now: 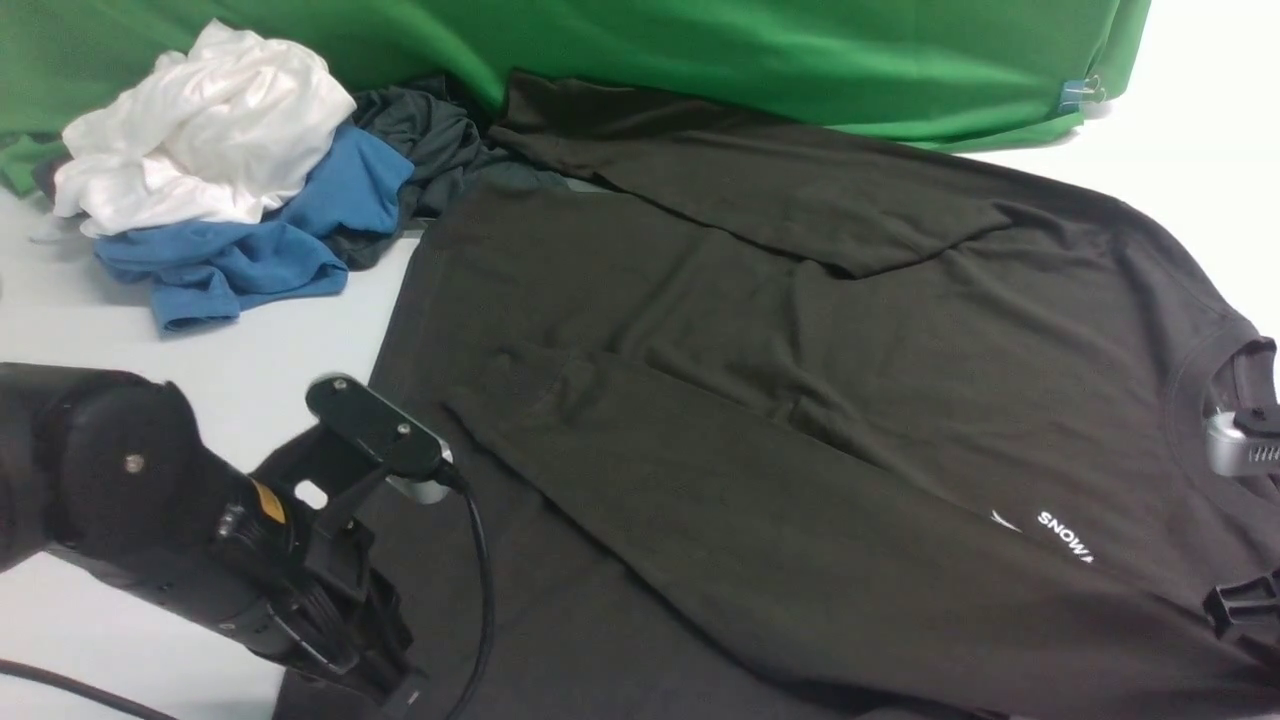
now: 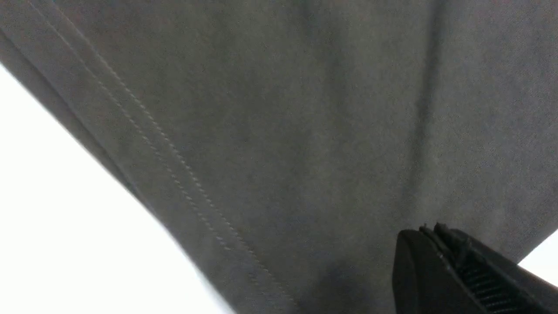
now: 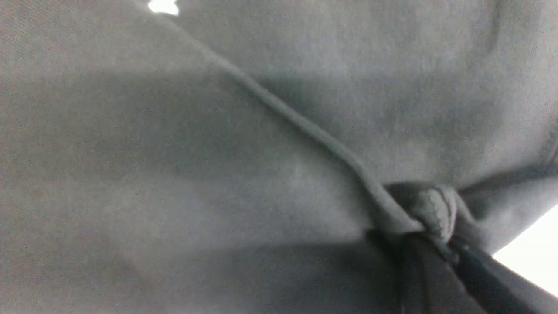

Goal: Fold a long-sleeved shirt on a white desktop.
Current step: 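Grab the top left corner of the dark shirt with the left gripper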

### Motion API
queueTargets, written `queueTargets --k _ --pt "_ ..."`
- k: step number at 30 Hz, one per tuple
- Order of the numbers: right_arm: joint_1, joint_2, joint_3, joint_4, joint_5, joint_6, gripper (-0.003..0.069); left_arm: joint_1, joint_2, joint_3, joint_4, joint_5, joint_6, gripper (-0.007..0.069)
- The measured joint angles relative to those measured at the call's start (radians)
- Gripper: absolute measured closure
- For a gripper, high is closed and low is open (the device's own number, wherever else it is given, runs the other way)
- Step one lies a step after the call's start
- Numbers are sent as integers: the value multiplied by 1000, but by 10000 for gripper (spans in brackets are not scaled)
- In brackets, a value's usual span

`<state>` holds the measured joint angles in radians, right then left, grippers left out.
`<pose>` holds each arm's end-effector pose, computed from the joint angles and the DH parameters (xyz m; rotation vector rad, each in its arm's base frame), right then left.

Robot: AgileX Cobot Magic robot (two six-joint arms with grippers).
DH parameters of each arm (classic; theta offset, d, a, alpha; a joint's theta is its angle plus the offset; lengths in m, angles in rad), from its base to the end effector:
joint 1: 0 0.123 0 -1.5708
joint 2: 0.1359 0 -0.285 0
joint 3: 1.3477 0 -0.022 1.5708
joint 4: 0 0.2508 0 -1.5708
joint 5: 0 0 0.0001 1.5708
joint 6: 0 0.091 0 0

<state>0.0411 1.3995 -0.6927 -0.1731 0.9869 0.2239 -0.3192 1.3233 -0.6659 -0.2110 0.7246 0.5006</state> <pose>0.2045 -0.0047 0.1901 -0.1318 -3.1140 0.2281 0.2018 -0.0800 0.2029 0.9507 2.6836 -0.1940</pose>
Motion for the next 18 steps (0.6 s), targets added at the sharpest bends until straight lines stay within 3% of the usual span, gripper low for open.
queueTargets --k 6,8,11,12,13,15,18 --pt "0 1 0 -69 33 47 574 0 -72 -5 3 22 1 607" --pt "0 1 0 -74 57 62 471 0 -96 -5 4 23 3 607" --pt "0 2 -16 -74 128 76 237 0 -122 -5 3 24 3 607" --pt "0 2 -19 -74 134 76 205 0 -122 -5 1 23 3 607" --pt "0 0 -59 -57 177 74 101 0 -129 -5 -14 18 3 607" --pt "0 -4 -114 -16 188 64 50 0 -129 -5 -44 2 0 607" --pt "6 1 -251 103 121 -3 88 0 -129 -5 -131 -42 4 607"
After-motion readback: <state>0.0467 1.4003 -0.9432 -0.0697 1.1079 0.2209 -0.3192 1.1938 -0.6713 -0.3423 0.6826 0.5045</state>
